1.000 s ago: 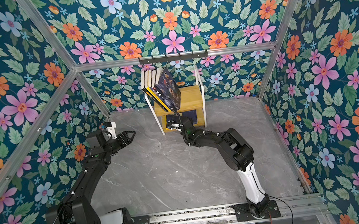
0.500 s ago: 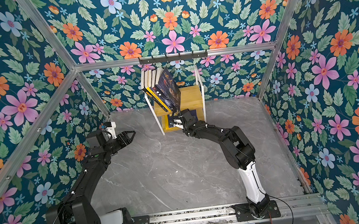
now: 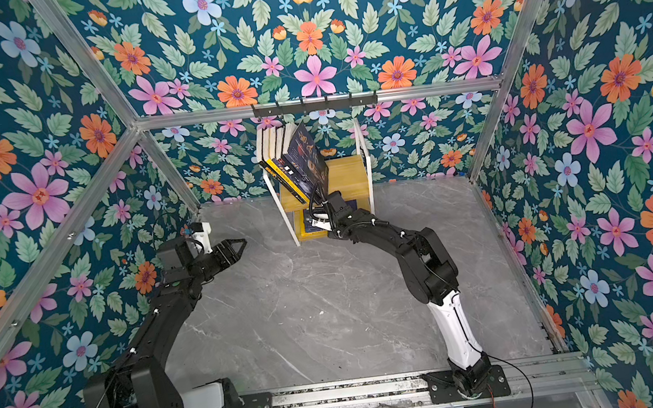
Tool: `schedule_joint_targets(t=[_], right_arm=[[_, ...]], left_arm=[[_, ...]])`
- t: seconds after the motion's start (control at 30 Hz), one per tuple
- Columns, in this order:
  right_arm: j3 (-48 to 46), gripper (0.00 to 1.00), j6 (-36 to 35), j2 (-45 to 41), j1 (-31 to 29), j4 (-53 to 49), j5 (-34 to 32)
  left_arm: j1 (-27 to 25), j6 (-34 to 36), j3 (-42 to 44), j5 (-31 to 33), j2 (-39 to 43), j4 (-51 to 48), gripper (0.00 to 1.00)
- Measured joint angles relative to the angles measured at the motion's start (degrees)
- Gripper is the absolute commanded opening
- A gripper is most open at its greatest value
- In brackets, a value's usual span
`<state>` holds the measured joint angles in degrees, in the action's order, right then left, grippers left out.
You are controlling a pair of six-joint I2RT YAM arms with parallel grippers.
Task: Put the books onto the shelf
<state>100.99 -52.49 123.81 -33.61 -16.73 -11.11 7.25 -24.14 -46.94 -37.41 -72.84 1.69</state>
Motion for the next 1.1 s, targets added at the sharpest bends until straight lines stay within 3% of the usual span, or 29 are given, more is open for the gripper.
schedule_joint_targets(t=[0.5, 0.97, 1.1], right_arm=[[6.4, 0.58, 4.5, 3.3, 0.2, -4.6, 7.6], [11.1, 0.41, 7.0, 6.8, 0.7, -6.6, 6.9], [11.7, 0.31, 6.6, 6.9, 1.0, -7.5, 6.7]], left_arm=[[0.4, 0.0, 0.6, 0.0, -0.3, 0.0, 0.67], [0.7, 0.0, 0.8, 0.0, -0.3, 0.1, 0.66], [0.9, 0.0, 1.0, 0.0, -0.3, 0.1, 0.67]])
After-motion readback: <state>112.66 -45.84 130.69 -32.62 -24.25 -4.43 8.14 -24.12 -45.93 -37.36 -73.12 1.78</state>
